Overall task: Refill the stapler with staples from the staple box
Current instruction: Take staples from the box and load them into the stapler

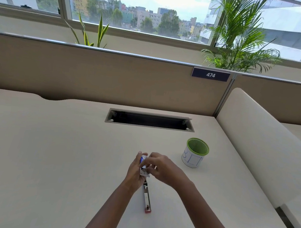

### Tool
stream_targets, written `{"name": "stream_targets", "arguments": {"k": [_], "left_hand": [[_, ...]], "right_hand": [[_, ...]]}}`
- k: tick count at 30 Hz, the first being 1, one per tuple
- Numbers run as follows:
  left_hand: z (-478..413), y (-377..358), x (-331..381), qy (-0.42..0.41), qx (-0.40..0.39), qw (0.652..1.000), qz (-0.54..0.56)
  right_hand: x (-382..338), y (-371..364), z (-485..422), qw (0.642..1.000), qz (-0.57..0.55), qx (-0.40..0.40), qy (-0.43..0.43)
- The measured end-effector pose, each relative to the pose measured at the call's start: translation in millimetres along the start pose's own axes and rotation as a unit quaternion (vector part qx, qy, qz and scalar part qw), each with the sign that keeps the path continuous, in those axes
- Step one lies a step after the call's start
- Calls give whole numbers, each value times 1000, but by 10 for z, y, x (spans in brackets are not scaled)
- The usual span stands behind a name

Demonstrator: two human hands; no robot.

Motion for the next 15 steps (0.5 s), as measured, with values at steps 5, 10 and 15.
{"name": "stream_targets", "arguments": {"k": [5,10,15], "left_hand": [[-1,-3,-5,-11,4,999,-32],[24,-35,0,-9,-3,998,-55],[4,19,-16,-3,-4,999,-44]], "right_hand": [[-27,-1,8,999,30,-15,14],[-46,-1,16,997,69,-30,34],[-7,26,34,998,58,-21,32]]}}
Point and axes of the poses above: each hand's wrist, its own z-axis away from the middle knuckle, its own y-axis out of the back of the hand, x = y × z, the point moved 7 cm from there along -z, towards the middle knuckle, and after that the axes turned 14 degrees about -z, right-handed, at the moved point
